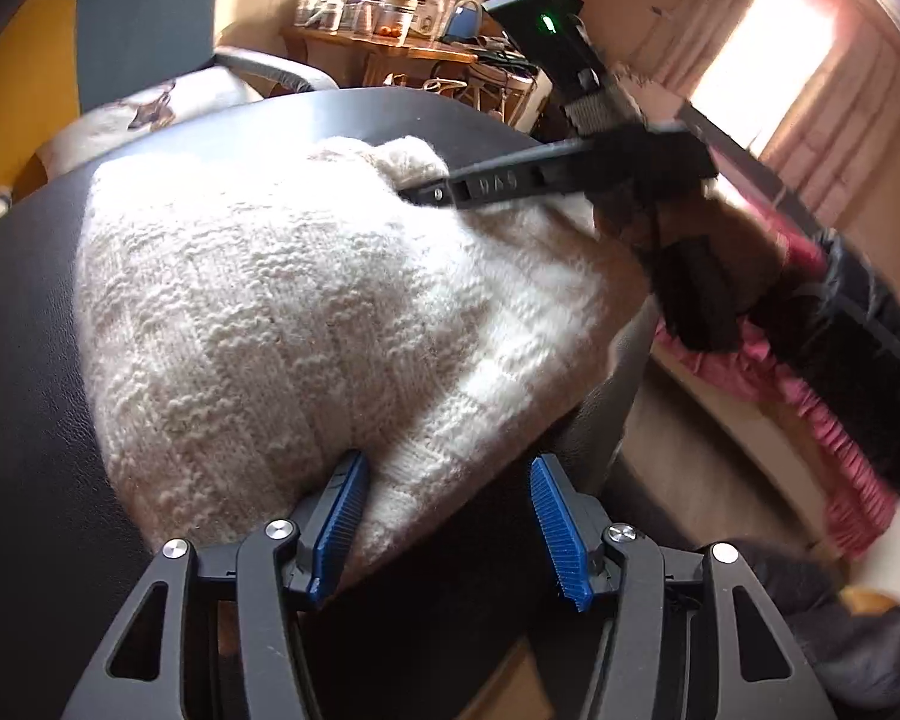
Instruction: Fold clothes
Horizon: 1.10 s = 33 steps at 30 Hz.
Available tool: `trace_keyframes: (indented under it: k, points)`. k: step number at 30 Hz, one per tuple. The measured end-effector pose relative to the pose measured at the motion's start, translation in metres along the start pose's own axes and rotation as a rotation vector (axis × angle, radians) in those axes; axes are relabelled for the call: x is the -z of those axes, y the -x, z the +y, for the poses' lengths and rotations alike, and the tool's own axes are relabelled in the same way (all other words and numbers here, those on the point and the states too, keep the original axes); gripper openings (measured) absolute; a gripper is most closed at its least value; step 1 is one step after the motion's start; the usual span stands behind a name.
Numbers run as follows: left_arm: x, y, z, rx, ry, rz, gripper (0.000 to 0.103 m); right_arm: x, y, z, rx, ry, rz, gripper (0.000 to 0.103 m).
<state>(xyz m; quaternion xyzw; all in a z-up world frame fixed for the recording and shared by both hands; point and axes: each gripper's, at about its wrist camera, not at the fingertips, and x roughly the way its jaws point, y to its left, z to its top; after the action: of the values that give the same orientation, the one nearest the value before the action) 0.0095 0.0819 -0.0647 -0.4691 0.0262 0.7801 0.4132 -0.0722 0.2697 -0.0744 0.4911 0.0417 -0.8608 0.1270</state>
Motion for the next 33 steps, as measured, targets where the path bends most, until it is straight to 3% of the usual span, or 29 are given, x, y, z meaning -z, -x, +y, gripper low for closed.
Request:
trace_keyframes:
  k: [4,5,8,10,13,16,22,26,28,29,31,33]
  points:
    - [-0.016,0.029,0.004,0.105,0.064,-0.102,0.057,-0.001,0.011,-0.017,-0.087,-0.078,0.0,0.018]
    - [-0.017,0.032,0.005,0.083,0.066,-0.112,0.057,-0.001,0.018,-0.023,-0.125,-0.101,-0.009,0.023]
    - [-0.008,0.036,0.013,-0.003,0.078,-0.098,0.057,0.004,0.036,-0.034,-0.191,-0.127,-0.022,0.024]
    - [0.003,0.043,0.021,-0.017,0.112,-0.091,0.057,0.013,0.052,-0.037,-0.22,-0.125,-0.036,0.024]
    - [0.01,0.044,0.019,-0.035,0.127,-0.127,0.061,0.031,0.072,-0.041,-0.35,-0.143,-0.045,0.025]
    - [-0.008,0.025,0.013,-0.056,0.131,-0.139,0.069,0.053,0.083,-0.037,-0.468,-0.161,-0.03,0.027]
    - [-0.032,0.009,0.016,-0.056,0.187,-0.121,0.073,0.086,0.075,-0.024,-0.538,-0.223,0.005,0.028]
    - [-0.036,0.014,0.015,-0.059,0.216,-0.125,0.073,0.088,0.067,-0.021,-0.559,-0.272,-0.014,0.028]
    - [-0.036,0.015,0.012,-0.094,0.208,-0.13,0.069,0.083,0.064,-0.017,-0.518,-0.274,-0.038,0.026]
    - [-0.037,0.013,0.008,-0.143,0.186,-0.121,0.059,0.079,0.064,-0.014,-0.493,-0.267,-0.055,0.013]
    - [-0.04,0.006,0.002,-0.222,0.156,-0.089,0.054,0.073,0.072,-0.004,-0.44,-0.219,-0.084,0.01]
    - [-0.043,0.005,0.004,-0.209,0.17,-0.084,0.054,0.07,0.078,0.007,-0.334,-0.143,-0.086,0.008]
